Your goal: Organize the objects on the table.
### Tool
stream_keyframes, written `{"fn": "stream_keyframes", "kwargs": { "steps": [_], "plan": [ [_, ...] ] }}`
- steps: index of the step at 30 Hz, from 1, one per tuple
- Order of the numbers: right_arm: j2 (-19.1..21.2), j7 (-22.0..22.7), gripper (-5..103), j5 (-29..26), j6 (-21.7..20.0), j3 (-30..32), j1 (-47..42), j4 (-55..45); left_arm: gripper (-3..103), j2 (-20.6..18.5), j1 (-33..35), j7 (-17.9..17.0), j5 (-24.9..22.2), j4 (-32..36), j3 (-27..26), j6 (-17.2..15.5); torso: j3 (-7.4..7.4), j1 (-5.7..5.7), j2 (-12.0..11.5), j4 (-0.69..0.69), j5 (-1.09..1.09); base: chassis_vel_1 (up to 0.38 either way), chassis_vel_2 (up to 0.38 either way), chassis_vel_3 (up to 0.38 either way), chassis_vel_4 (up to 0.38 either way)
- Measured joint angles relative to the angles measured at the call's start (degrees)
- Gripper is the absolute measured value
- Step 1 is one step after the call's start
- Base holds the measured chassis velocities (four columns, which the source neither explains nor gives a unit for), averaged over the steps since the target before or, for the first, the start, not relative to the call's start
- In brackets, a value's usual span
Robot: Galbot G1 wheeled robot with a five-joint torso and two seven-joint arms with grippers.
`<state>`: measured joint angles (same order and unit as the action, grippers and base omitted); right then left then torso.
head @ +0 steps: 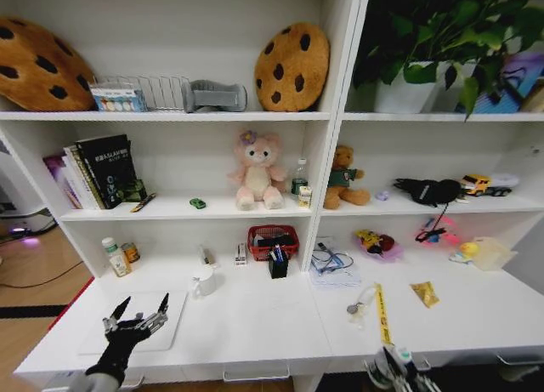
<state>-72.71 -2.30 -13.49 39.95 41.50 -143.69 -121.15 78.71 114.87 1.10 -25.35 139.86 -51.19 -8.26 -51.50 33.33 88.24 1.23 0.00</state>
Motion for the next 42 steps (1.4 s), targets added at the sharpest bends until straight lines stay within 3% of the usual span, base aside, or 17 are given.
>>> {"fn": "stream_keyframes", "kwargs": {
  "steps": [6,14,18,26,31,36,42],
  "plan": [
    [-0.6,2.3,25,4.8,1.3,-5.1,1.0,9.4,100,0.0,0.0,0.0,0.0,0.0,0.0,0.0,0.0,0.0,0.0,0.03,-0.01,0.0,0.0,0.0,0.0],
    [-0.9,1.6,25,5.9,1.0,-8.1,14.7,30.4,100,0.0,0.0,0.0,0.0,0.0,0.0,0.0,0.0,0.0,0.0,0.01,0.02,0.0,0.0,0.0,0.0],
    [-0.6,1.1,25,4.2,-0.7,-9.7,22.1,40.0,100,0.0,0.0,0.0,0.0,0.0,0.0,0.0,-0.01,0.0,0.0,0.02,0.02,0.0,0.0,0.0,0.0],
    [-0.2,0.5,25,-6.0,-7.2,-13.7,37.6,53.6,100,0.0,0.0,0.0,0.0,0.0,0.0,0.0,-0.02,0.01,0.0,0.02,0.02,0.0,0.0,0.0,0.0],
    [-0.6,0.8,25,-3.2,-7.9,-14.5,46.6,62.4,100,0.0,0.0,0.0,0.0,0.0,0.0,0.0,-0.01,0.01,0.0,0.02,0.01,0.0,0.0,0.0,0.0],
    [-0.4,1.5,25,-4.2,-8.1,-15.5,55.9,70.7,100,0.0,0.0,0.0,0.0,0.0,0.0,0.0,-0.01,0.01,0.0,-0.01,0.0,0.0,0.0,0.0,0.0],
    [0.1,2.4,25,-2.4,-6.1,-17.9,64.6,82.3,100,0.0,0.0,0.0,0.0,0.0,0.0,0.0,-0.02,0.02,0.0,0.03,-0.02,0.0,0.0,0.0,0.0]
  ]
}}
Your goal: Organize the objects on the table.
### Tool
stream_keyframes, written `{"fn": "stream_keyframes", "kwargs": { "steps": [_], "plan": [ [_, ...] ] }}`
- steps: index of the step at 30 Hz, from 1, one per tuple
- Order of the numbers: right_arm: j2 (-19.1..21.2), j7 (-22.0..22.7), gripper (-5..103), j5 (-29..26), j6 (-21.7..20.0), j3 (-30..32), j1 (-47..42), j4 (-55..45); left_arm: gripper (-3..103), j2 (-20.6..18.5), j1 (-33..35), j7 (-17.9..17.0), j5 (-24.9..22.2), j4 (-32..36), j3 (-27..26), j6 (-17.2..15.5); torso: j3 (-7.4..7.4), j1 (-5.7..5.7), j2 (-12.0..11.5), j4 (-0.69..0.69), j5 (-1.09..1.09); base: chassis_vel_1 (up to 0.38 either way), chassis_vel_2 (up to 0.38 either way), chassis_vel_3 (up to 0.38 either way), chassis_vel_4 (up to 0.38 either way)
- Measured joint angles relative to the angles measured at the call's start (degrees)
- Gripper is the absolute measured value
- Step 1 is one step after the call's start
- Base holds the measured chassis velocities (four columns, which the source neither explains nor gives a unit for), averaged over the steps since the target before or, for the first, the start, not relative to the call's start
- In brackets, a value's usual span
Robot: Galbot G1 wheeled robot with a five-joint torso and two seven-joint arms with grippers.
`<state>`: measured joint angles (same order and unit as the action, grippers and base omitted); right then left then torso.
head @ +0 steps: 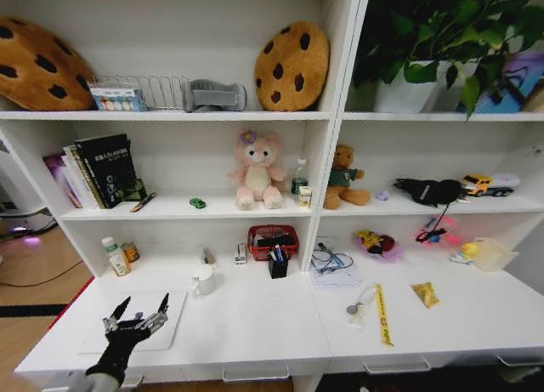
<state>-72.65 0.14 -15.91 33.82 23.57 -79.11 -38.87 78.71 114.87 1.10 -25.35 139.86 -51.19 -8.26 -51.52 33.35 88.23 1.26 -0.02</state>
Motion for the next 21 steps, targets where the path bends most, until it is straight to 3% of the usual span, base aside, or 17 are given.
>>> {"fn": "stream_keyframes", "kwargs": {
  "steps": [6,19,21],
  "plan": [
    [-1.6,-0.3,25,0.7,0.3,-0.6,8.0,8.8,100,0.0,0.0,0.0,0.0,0.0,0.0,0.0,0.0,0.0,0.0,-0.03,0.0,0.0,0.0,0.0,0.0],
    [-2.6,0.1,27,1.7,-1.4,-0.9,11.7,9.6,100,0.0,0.0,0.0,0.0,0.0,0.0,0.0,0.01,0.0,0.0,0.0,0.01,0.0,0.0,0.0,0.0],
    [-2.5,0.2,43,1.7,-1.6,-0.9,11.6,9.4,100,0.0,0.0,0.0,0.0,0.0,0.0,0.0,0.01,0.0,0.0,-0.01,0.01,0.0,0.0,0.0,0.0]
  ]
}}
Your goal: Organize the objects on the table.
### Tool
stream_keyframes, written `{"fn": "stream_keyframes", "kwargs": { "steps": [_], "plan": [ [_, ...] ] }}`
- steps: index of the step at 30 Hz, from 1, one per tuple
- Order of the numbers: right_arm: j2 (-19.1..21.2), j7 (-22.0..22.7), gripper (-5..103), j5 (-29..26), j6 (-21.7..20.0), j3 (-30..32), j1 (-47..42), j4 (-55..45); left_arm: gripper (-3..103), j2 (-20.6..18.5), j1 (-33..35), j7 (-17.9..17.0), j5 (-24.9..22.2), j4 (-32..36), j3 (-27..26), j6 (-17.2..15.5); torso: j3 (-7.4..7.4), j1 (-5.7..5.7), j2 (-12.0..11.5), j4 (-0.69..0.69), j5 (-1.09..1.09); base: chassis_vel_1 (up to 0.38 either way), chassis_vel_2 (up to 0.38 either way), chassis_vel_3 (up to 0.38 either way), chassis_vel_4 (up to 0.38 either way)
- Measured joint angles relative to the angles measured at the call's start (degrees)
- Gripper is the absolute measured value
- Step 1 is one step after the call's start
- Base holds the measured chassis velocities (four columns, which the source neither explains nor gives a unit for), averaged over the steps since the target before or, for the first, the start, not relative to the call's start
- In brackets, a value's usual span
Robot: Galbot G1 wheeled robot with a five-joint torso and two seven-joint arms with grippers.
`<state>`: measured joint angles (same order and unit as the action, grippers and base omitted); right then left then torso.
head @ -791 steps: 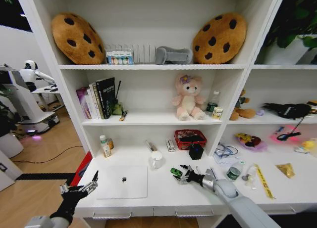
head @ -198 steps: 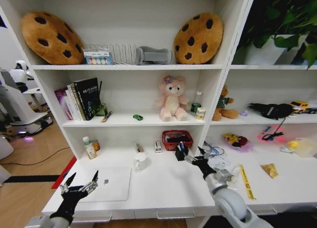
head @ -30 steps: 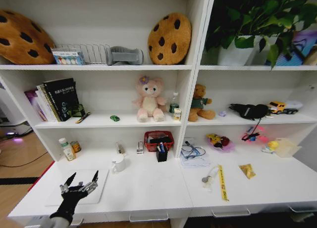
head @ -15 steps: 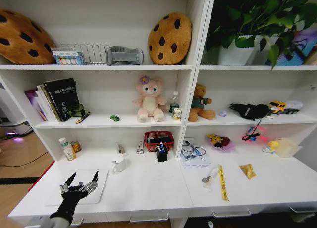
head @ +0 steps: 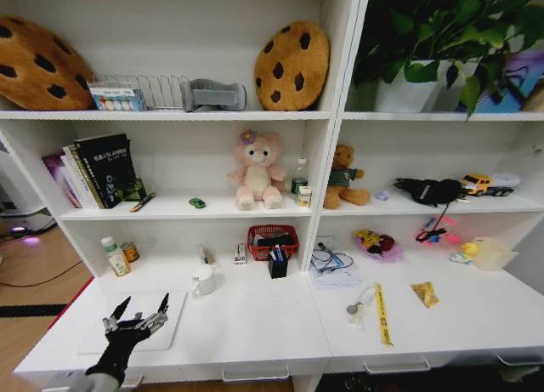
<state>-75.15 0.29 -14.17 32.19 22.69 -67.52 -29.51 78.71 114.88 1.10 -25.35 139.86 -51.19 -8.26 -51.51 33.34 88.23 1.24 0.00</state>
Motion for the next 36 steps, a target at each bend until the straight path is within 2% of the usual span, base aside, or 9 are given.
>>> {"fn": "stream_keyframes", "kwargs": {
  "steps": [2,7,18,22,23,24,28,33,36],
  "plan": [
    [0.0,0.1,43,0.0,0.0,0.0,0.1,0.1,100,0.0,0.0,0.0,0.0,0.0,0.0,0.0,0.0,0.0,0.0,0.01,0.0,0.0,0.0,0.0,0.0],
    [0.1,0.3,65,0.7,0.4,0.0,-1.1,-0.8,100,0.0,0.0,0.0,0.0,0.0,0.0,0.0,0.0,0.0,0.0,-0.02,0.0,0.0,0.0,0.0,0.0],
    [0.4,-0.9,98,6.4,4.0,-0.1,-12.1,-5.6,100,0.0,0.0,0.0,0.0,0.0,0.0,0.0,0.0,-0.01,0.0,0.02,0.0,0.0,0.0,0.0,0.0],
    [1.5,-5.7,100,5.5,5.4,0.3,-20.2,-14.9,100,0.0,0.0,0.0,0.0,0.0,0.0,0.0,0.01,-0.01,0.0,-0.02,0.0,0.0,0.0,0.0,0.0],
    [1.9,-10.6,100,4.5,6.9,0.5,-25.4,-20.9,100,0.0,0.0,0.0,0.0,0.0,0.0,0.0,0.01,-0.01,0.0,0.0,-0.01,0.0,0.0,0.0,0.0],
    [1.9,-10.6,100,4.5,6.9,0.5,-25.4,-20.9,100,0.0,0.0,0.0,0.0,0.0,0.0,0.0,0.01,-0.01,0.0,0.0,-0.01,0.0,0.0,0.0,0.0],
    [2.0,-18.9,100,5.4,9.9,2.0,-35.3,-33.8,100,0.0,0.0,0.0,0.0,0.0,0.0,0.0,0.01,-0.02,0.0,0.01,0.0,0.0,0.0,0.0,0.0],
    [2.1,-18.2,100,5.6,8.3,2.6,-42.2,-46.8,100,0.0,0.0,0.0,0.0,0.0,0.0,0.0,0.01,-0.01,0.0,-0.02,-0.01,0.0,0.0,0.0,0.0],
    [2.0,-14.1,100,6.9,8.1,3.5,-47.4,-55.1,100,0.0,0.0,0.0,0.0,0.0,0.0,0.0,0.01,-0.01,0.0,0.0,0.01,0.0,0.0,0.0,0.0]
  ]
}}
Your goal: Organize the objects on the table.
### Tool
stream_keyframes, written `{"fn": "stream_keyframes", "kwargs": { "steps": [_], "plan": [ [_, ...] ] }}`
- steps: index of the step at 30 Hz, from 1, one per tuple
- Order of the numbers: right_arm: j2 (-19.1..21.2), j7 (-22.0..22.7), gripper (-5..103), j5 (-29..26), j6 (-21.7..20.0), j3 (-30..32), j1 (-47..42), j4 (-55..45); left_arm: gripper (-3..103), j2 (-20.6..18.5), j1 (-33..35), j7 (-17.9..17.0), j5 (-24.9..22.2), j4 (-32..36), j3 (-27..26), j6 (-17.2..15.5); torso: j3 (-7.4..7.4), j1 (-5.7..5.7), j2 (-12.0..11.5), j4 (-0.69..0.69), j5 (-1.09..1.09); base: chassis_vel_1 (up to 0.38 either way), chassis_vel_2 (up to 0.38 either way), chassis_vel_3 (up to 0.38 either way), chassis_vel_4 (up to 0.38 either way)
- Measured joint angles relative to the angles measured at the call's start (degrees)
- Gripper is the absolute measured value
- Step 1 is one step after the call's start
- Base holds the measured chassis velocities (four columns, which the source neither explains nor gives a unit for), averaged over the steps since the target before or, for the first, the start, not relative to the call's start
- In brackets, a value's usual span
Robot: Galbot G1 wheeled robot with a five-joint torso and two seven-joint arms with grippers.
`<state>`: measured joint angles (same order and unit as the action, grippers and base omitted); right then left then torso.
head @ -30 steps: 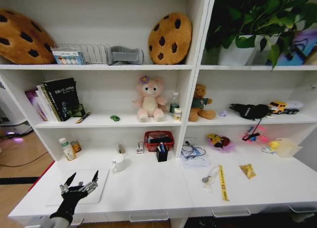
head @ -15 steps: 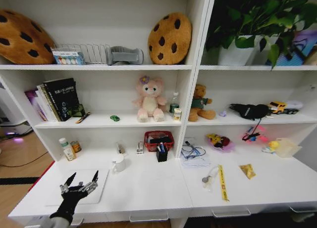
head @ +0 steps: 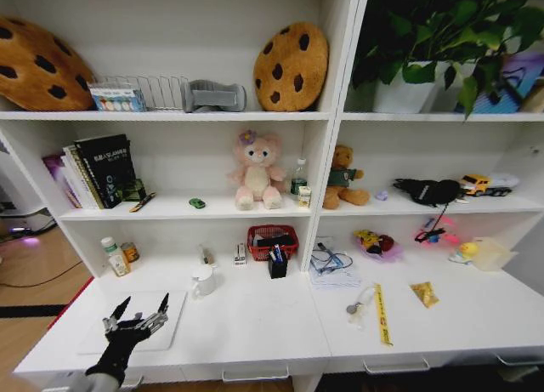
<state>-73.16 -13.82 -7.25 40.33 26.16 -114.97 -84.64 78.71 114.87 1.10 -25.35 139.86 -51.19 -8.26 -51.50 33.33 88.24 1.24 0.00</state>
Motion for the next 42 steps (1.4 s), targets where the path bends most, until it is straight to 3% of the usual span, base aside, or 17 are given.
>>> {"fn": "stream_keyframes", "kwargs": {
  "steps": [7,12,13,17,21,25,26,28,32,42],
  "plan": [
    [1.0,-2.1,100,-3.8,0.2,3.4,-8.8,-13.5,100,0.0,0.0,0.0,0.0,0.0,0.0,0.0,-0.01,0.0,0.0,0.0,-0.02,0.0,0.0,0.0,0.0],
    [1.1,-6.0,100,-11.3,2.1,9.3,-15.0,-22.7,100,0.0,0.0,0.0,0.0,0.0,0.0,0.0,-0.01,0.0,0.0,0.0,0.01,0.0,0.0,0.0,0.0],
    [1.0,-5.3,100,-14.5,1.5,11.1,-16.2,-25.6,100,0.0,0.0,0.0,0.0,0.0,0.0,0.0,-0.01,0.0,0.0,0.0,-0.01,0.0,0.0,0.0,0.0],
    [0.4,-2.4,100,-17.5,-0.6,13.8,-16.2,-30.2,100,0.0,0.0,0.0,0.0,0.0,0.0,0.0,-0.01,0.0,0.0,0.0,0.0,0.0,0.0,0.0,0.0],
    [-0.5,-1.4,100,-22.4,-5.0,19.0,-8.6,-33.5,100,0.0,0.0,0.0,0.0,0.0,0.0,0.0,-0.01,0.01,0.0,0.01,0.01,0.0,0.0,0.0,0.0],
    [0.1,-0.7,100,-23.7,-8.9,21.1,-2.9,-31.8,100,0.0,0.0,0.0,0.0,0.0,0.0,0.0,-0.01,0.01,0.0,-0.01,0.02,0.0,0.0,0.0,0.0],
    [1.0,0.6,100,-25.1,-13.2,22.1,0.8,-31.2,100,0.0,0.0,0.0,0.0,0.0,0.0,0.0,-0.02,0.02,0.0,-0.01,0.02,0.0,0.0,0.0,0.0],
    [2.4,2.1,100,-26.8,-17.8,22.9,5.3,-30.7,100,0.0,0.0,0.0,0.0,0.0,0.0,0.0,-0.02,0.02,0.0,-0.01,0.0,0.0,0.0,0.0,0.0],
    [4.2,3.1,100,-27.3,-20.9,22.8,10.2,-29.3,100,0.0,0.0,0.0,0.0,0.0,0.0,0.0,-0.02,0.02,0.0,-0.01,0.0,0.0,0.0,0.0,0.0],
    [5.7,3.2,100,-27.5,-22.4,21.5,13.5,-26.8,100,0.0,0.0,0.0,0.0,0.0,0.0,0.0,-0.02,0.02,0.0,0.04,-0.01,-0.099,-0.104,0.083,0.1]
  ]
}}
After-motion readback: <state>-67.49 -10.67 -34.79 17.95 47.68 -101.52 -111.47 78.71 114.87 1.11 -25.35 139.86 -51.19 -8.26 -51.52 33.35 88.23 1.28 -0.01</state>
